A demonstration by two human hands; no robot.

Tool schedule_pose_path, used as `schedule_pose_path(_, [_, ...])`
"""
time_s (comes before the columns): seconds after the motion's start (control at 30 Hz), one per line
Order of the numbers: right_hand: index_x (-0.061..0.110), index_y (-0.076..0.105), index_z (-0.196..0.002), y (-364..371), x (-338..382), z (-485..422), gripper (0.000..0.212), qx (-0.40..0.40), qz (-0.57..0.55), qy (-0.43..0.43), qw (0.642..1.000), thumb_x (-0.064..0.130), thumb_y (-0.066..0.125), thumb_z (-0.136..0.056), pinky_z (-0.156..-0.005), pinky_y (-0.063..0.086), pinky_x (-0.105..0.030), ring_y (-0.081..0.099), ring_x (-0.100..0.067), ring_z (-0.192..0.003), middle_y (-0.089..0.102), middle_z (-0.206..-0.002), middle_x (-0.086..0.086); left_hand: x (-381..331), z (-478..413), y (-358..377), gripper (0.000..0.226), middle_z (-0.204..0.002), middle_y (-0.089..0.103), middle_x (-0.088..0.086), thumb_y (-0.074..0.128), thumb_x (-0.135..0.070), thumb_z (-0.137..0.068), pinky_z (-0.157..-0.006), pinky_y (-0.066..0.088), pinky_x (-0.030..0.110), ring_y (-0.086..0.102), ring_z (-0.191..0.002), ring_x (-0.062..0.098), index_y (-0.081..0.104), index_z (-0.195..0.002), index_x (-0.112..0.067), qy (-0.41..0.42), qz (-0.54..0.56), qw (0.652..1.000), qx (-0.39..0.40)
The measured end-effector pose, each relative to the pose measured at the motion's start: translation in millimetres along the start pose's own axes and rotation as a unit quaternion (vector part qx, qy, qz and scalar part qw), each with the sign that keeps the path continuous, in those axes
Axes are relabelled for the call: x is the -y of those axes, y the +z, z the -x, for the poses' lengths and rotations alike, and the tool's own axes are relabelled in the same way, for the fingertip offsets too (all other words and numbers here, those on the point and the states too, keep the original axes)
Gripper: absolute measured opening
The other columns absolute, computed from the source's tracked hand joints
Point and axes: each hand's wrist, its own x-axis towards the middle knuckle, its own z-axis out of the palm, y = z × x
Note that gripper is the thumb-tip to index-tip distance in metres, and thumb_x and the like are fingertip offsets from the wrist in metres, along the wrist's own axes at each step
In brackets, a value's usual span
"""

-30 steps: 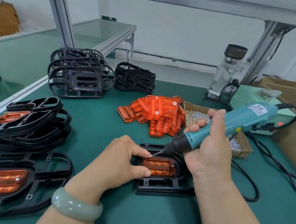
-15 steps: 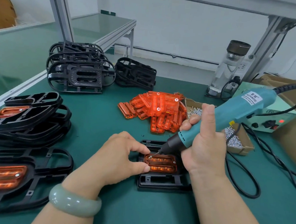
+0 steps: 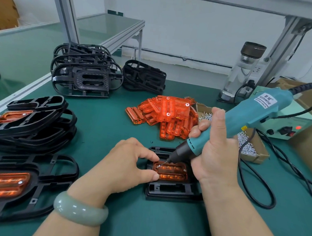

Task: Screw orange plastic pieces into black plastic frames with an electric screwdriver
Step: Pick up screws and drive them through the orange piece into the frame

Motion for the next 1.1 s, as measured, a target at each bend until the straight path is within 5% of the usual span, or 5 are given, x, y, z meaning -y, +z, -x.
schedule_pose_path(0.33, [0.017, 0.054, -0.096, 3, 0, 2, 0.022, 0.041, 0.016, -0.016, 0.999, 0.033, 0.063, -0.085, -0.051, 0.043, -0.021, 0.048, -0.009, -0.048, 0.050, -0.059, 0.005, 0, -1, 0, 0.028, -0.101, 0.046, -0.020, 0.078, -0.048, -0.067, -0.087, 0.035, 0.023, 0.042, -0.105, 0.006, 0.061, -0.089, -0.055, 0.004, -0.004, 1.000, -0.003])
schedule_pose_path(0.6, [0.018, 0.054, -0.102, 12, 3, 4, 0.044, 0.144, 0.043, -0.023, 0.988, 0.045, 0.070, -0.071, -0.052, 0.044, -0.022, 0.050, -0.010, -0.050, 0.051, -0.061, 0.005, -2, 0, 0, 0.031, -0.104, 0.048, -0.015, 0.078, -0.047, -0.068, -0.092, 0.036, 0.027, 0.041, -0.109, 0.009, 0.064, -0.095, -0.051, 0.001, -0.011, 1.000, -0.002])
schedule_pose_path(0.8, [0.016, 0.054, -0.105, 21, 5, 7, 0.053, 0.203, 0.093, -0.044, 0.974, 0.051, 0.074, -0.072, -0.053, 0.043, -0.025, 0.049, -0.015, -0.049, 0.051, -0.065, 0.003, -6, 1, -2, 0.033, -0.102, 0.049, -0.013, 0.079, -0.045, -0.068, -0.094, 0.037, 0.028, 0.042, -0.108, 0.010, 0.051, -0.077, -0.060, 0.015, -0.006, 1.000, -0.002])
schedule_pose_path(1.1, [0.016, 0.055, -0.108, 27, -2, 10, 0.056, 0.241, 0.099, -0.047, 0.964, 0.055, 0.073, -0.072, -0.054, 0.043, -0.025, 0.048, -0.013, -0.049, 0.051, -0.060, 0.006, -4, -2, -1, 0.027, -0.099, 0.048, -0.015, 0.080, -0.044, -0.067, -0.098, 0.038, 0.032, 0.043, -0.109, 0.015, 0.066, -0.090, -0.048, 0.021, -0.007, 1.000, -0.007])
